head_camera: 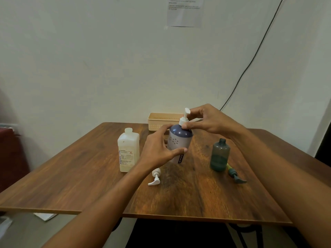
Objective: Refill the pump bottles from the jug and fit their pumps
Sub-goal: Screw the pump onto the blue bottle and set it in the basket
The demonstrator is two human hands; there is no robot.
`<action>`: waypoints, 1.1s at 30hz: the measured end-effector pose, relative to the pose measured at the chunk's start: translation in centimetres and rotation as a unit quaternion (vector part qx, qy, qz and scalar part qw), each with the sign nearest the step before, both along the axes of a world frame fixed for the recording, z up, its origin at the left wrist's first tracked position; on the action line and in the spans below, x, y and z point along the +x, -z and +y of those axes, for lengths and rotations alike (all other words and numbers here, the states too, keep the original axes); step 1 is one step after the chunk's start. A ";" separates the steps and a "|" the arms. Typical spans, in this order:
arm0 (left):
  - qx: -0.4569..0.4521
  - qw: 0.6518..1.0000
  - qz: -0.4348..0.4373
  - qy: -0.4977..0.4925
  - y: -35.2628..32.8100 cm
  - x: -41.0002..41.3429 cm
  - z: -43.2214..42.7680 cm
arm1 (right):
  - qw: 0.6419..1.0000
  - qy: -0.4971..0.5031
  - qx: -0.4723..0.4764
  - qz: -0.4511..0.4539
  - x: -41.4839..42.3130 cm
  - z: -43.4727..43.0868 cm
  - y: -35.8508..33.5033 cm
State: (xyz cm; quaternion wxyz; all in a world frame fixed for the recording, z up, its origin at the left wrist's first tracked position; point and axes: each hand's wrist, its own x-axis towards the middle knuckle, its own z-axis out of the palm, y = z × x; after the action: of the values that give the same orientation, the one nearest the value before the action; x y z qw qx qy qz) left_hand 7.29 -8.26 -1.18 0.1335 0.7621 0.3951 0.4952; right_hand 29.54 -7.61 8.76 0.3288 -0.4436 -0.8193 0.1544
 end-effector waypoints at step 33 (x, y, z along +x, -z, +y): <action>0.003 1.000 -0.013 -0.002 -1.0 0.5 -0.1 | 0.989 -0.008 -0.038 0.143 -0.8 0.6 0.8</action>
State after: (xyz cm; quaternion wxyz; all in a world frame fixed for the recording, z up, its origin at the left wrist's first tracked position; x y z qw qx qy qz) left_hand 7.83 -8.39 -0.21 0.1351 0.7554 0.3933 0.5064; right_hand 28.74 -7.06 7.97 0.4247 -0.4226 -0.7607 0.2498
